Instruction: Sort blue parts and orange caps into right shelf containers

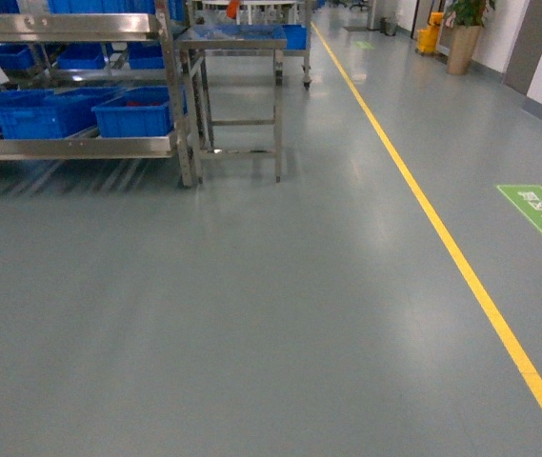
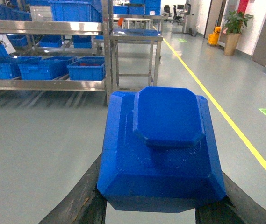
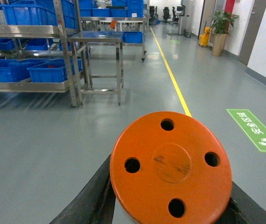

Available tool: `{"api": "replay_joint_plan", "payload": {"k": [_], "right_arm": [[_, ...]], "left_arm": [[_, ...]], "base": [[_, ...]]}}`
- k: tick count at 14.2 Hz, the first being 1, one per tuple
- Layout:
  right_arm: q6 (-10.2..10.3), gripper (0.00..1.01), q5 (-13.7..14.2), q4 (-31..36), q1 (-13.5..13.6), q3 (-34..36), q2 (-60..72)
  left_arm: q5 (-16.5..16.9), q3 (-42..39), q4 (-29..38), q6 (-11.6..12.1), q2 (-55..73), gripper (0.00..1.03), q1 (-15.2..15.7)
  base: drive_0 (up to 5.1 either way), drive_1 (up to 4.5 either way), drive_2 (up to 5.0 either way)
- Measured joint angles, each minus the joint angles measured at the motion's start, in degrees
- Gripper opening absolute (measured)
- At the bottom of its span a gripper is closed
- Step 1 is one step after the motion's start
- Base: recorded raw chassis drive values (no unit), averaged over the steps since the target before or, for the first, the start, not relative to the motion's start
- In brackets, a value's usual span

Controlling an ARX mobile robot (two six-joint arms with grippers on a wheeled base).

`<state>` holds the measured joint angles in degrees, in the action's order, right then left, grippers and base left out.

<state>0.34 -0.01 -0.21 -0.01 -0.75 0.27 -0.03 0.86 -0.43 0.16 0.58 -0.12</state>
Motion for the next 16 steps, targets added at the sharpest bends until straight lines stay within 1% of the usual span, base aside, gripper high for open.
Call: {"api": "replay_joint_plan", "payload": {"k": [16], "right_arm": [[0.0,0.43,0.0,-0.1,0.0,0.0,0.0]], "left_arm": [[0.0,0.0,0.1,0.0,0.0,0.43,0.0]], "base": [[0.0,4.31,-4.3]]}}
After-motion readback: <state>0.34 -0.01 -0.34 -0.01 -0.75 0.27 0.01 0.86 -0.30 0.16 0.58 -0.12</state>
